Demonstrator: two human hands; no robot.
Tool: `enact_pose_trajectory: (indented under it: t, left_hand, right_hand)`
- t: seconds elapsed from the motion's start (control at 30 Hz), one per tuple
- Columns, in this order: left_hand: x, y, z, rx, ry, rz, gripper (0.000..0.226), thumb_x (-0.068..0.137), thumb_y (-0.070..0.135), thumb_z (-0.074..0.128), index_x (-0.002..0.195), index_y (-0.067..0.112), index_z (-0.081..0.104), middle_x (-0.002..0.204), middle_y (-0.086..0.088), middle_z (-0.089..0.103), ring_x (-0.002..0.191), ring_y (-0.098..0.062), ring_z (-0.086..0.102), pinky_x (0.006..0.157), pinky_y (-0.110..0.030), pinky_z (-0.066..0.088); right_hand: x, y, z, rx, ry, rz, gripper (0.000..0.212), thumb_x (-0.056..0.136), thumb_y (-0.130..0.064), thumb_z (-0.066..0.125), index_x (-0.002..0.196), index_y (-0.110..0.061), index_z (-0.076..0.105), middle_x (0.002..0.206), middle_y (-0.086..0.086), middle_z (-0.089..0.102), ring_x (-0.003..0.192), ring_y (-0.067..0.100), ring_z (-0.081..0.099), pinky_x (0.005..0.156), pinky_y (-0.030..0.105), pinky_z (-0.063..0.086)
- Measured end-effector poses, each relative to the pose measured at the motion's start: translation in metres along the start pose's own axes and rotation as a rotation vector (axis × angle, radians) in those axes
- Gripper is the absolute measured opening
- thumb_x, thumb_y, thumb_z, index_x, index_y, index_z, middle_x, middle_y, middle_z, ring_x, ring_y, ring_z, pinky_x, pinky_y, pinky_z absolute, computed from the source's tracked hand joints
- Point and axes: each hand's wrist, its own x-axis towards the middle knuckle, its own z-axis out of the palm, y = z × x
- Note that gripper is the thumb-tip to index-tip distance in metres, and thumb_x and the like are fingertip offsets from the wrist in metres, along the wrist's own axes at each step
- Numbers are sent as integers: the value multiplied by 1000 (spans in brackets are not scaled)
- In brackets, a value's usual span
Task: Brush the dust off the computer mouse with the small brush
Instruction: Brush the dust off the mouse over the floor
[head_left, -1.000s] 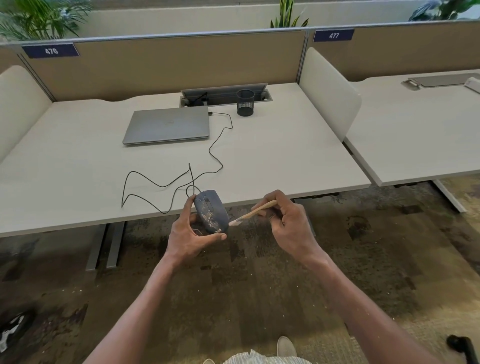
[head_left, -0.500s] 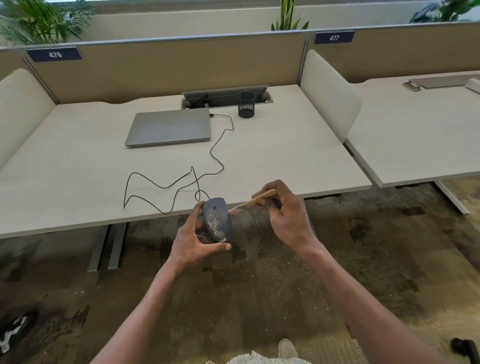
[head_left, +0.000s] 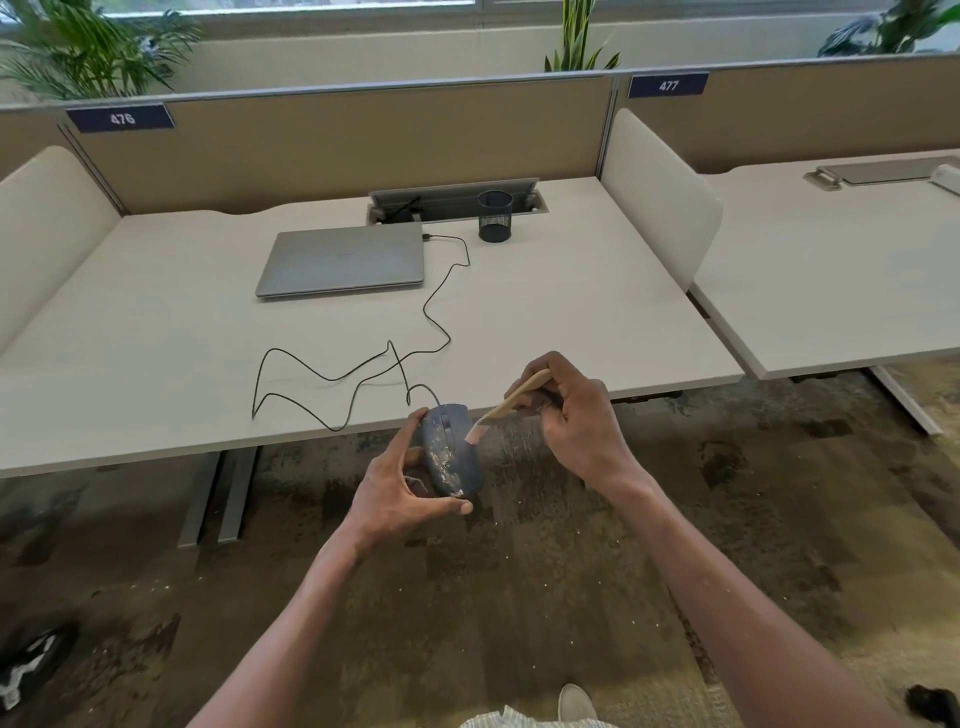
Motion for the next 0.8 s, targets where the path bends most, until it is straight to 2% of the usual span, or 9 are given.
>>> enact_pose_trajectory:
  t: [0.13,0.23,0.33,0.47,0.57,0.67,0.8]
  left_hand:
    - [-4,2,3,-14,-33,2,134,46,61,91,156,37,18,116,10,65,98,6,67,80,-12,55]
    - [-5,2,4,-7,-54,11,133,48,60,91,156,37,18,115,12,65,95,4,68,78,-14,57]
    - [-7,2,5,-17,-52,13,133,48,60,90,156,37,17,106,25,61,90,12,66,70,-7,53]
    - [-8,-1,5,-22,-26,7,131,52,50,94,157,35,17,104,29,60,90,14,66,68,-4,50]
    - [-7,-3,4,-27,-11,-9,131,52,48,95,156,36,17,105,25,62,91,10,68,71,-6,52]
    - [-6,-1,2,-8,24,-11,131,50,55,93,156,38,17,114,21,58,92,6,67,77,-7,53]
    - [-4,1,1,8,44,-4,131,50,55,92,155,39,16,121,11,57,97,9,61,79,-6,52]
  right_hand:
    - [11,2,3,-33,48,-20,46,92,15,54,102,-29,59,92,-5,74,90,7,74,83,29,63]
    - [16,2,7,-53,70,-42,39,93,16,54,103,-21,59,94,-1,74,89,9,73,82,31,63]
    - [15,-3,11,-70,86,-72,29,93,13,57,105,-12,60,95,2,74,87,10,71,80,32,62]
    - [11,-15,8,-111,104,-147,29,94,9,61,108,-16,54,90,1,72,83,9,71,74,34,61]
    - [9,-24,2,-149,34,-169,33,95,2,63,114,-21,48,84,2,70,76,17,71,65,38,60]
    - [6,-31,-2,-153,-98,-143,39,96,-3,64,121,-26,45,85,-1,72,76,10,71,57,21,55]
    - [0,-32,-2,-209,-190,-142,41,96,-8,65,125,-30,44,84,-1,71,71,15,70,58,29,59]
